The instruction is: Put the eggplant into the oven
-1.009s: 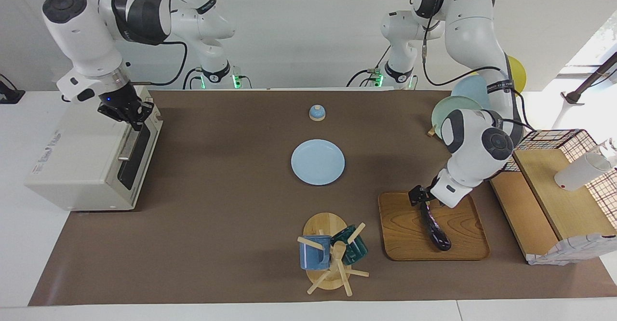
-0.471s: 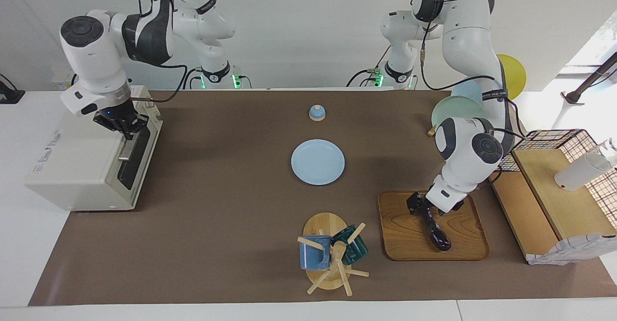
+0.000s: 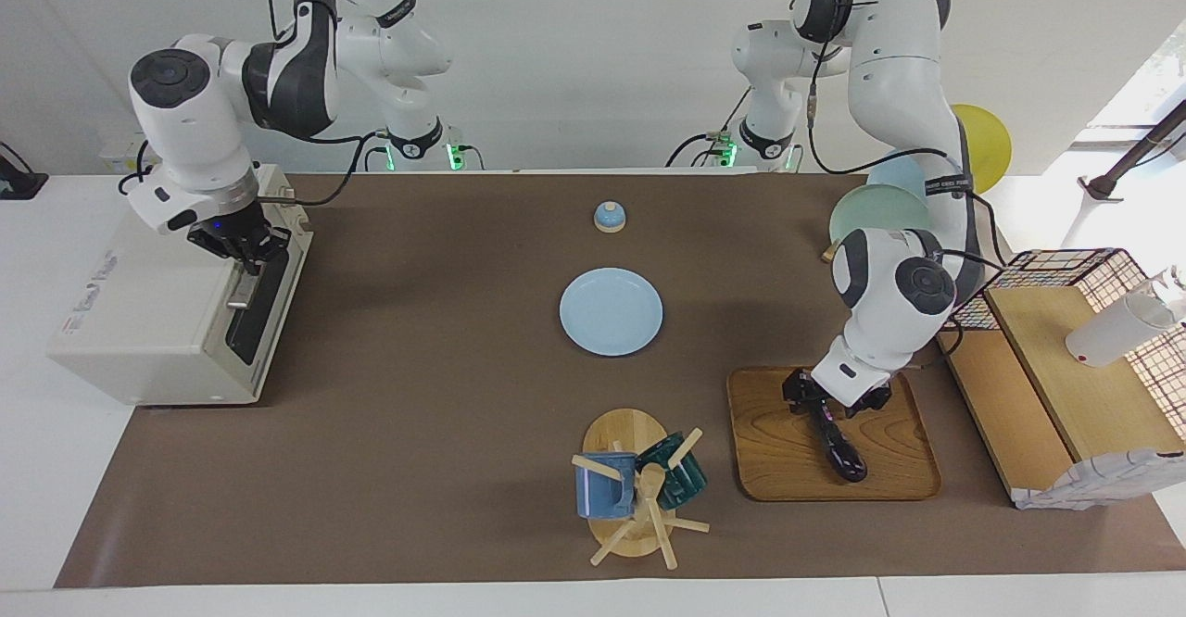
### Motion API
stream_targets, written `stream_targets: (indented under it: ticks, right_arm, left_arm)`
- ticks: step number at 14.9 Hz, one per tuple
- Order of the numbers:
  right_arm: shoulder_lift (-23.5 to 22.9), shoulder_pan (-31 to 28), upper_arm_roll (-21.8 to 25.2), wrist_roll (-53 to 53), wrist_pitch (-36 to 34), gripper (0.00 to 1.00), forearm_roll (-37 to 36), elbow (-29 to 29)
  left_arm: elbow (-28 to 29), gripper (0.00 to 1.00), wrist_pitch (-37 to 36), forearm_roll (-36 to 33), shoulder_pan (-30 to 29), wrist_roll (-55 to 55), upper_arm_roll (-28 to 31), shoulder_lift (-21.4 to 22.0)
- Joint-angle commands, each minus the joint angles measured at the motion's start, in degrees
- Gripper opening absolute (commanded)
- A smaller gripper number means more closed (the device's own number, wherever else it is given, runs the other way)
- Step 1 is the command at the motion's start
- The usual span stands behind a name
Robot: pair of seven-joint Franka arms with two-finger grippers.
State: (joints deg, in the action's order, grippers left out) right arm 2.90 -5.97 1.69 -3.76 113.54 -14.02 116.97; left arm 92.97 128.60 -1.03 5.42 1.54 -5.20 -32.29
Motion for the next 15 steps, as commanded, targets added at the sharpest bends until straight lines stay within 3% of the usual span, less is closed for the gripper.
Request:
stream_targets:
  ticks: [1, 5, 8, 11, 13, 14, 15]
  right_arm:
    - [0.2, -1.0, -0.7, 0.9, 2.4, 0.00, -1.4, 2.8]
    - [0.2, -0.4, -1.0, 0.9, 2.5, 0.00, -0.3, 3.0]
    - [-0.4, 1.7, -1.0, 3.4, 3.2, 0.00, 2.1, 4.1]
    - [-1.2, 3.0, -1.0, 3.8, 7.7, 0.00, 4.4, 6.7]
    - [-3.2, 3.7, -1.0, 5.4, 9.9, 0.00, 5.3, 7.0]
    - [-4.2, 4.2, -1.0, 5.9, 10.7, 0.00, 5.3, 7.0]
    - [-4.7, 4.2, -1.0, 6.0, 11.5, 0.00, 5.3, 7.1]
  left_arm:
    - [1.2, 0.87, 1.4, -1.3, 0.4, 0.6, 0.5, 0.5]
    - [0.2, 0.62, -0.4, -1.1, 0.3, 0.6, 0.4, 0.5]
    - [-1.0, 0.57, -2.1, -0.8, 0.2, 0.6, 0.5, 0.4]
    - [-1.1, 0.35, -2.0, -0.5, 0.2, 0.5, 0.5, 0.4]
    - [-1.2, 0.08, -2.1, -0.4, 0.0, 0.5, 0.4, 0.4]
    - [-1.2, 0.00, -2.3, 0.4, -0.1, 0.5, 0.4, 0.4]
    - [-1.5, 0.00, -2.8, 1.5, 0.0, 0.4, 0.4, 0.6]
